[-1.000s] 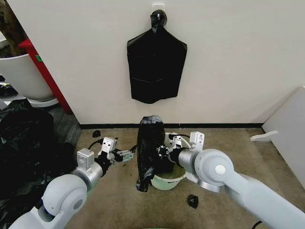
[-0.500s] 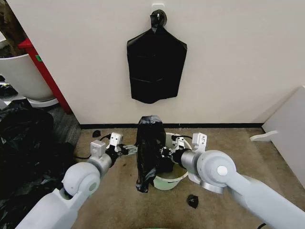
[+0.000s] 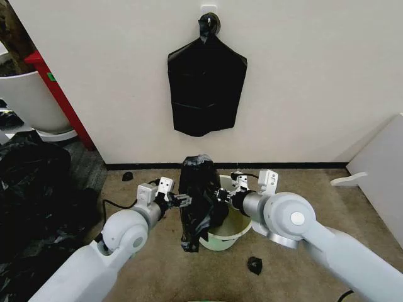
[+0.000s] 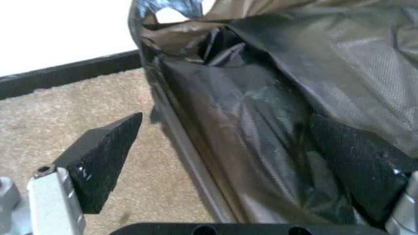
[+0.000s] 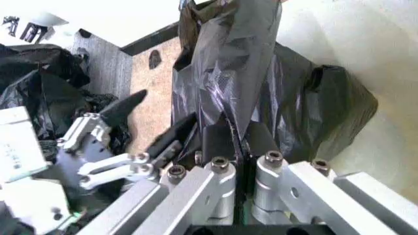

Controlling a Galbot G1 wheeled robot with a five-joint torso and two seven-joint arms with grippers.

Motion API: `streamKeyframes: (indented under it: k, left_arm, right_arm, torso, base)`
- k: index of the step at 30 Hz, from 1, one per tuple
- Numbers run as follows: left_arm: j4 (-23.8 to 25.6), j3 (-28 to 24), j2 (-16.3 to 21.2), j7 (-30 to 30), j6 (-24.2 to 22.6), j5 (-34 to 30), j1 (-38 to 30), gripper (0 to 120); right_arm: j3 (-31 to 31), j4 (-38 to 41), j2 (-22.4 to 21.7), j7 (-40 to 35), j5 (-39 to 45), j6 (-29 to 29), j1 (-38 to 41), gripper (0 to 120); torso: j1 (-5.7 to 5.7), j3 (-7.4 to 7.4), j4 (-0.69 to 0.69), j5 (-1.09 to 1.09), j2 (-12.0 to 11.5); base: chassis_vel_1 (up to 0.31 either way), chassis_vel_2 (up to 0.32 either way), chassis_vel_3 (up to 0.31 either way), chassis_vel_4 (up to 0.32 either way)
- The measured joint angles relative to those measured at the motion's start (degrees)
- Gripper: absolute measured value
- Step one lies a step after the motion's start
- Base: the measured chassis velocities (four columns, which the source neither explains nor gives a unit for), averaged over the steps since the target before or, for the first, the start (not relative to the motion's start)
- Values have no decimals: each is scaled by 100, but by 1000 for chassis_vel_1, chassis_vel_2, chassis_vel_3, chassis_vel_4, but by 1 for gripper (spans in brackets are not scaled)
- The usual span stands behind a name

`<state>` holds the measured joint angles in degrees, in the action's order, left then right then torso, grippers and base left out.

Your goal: Place the garbage bag over the trash bin.

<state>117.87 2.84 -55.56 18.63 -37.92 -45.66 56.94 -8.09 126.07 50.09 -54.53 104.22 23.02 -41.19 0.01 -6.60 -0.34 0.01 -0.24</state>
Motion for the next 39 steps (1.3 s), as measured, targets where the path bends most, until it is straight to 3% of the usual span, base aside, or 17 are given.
streamKeyframes:
  k: [13,30,36,39]
  left_arm:
    - [-538,-484,-260,142,-75,-75,-478,100]
    - [-944,-612,-435,127,-101,-66,-641,100]
    - [-1024,-677,-451,110,-95,-55,-689,96]
    - [-1091,-714,-483,115,-93,-44,-720,85]
  right_arm:
    - [42,47,65,-5,-19,-58,-115,0]
    - [31,49,108,3,-96,-134,-193,0]
    - [21,55,142,4,-130,-154,-216,0]
    - [22,54,148,4,-140,-165,-223,0]
  torso:
    - [0,0,0,0,0]
    - [0,0,0,0,0]
    - [0,0,0,0,0]
    - [0,0,0,0,0]
  base:
    - [0,0,0,0]
    - [0,0,0,0]
    - [0,0,0,0]
    - [0,0,0,0]
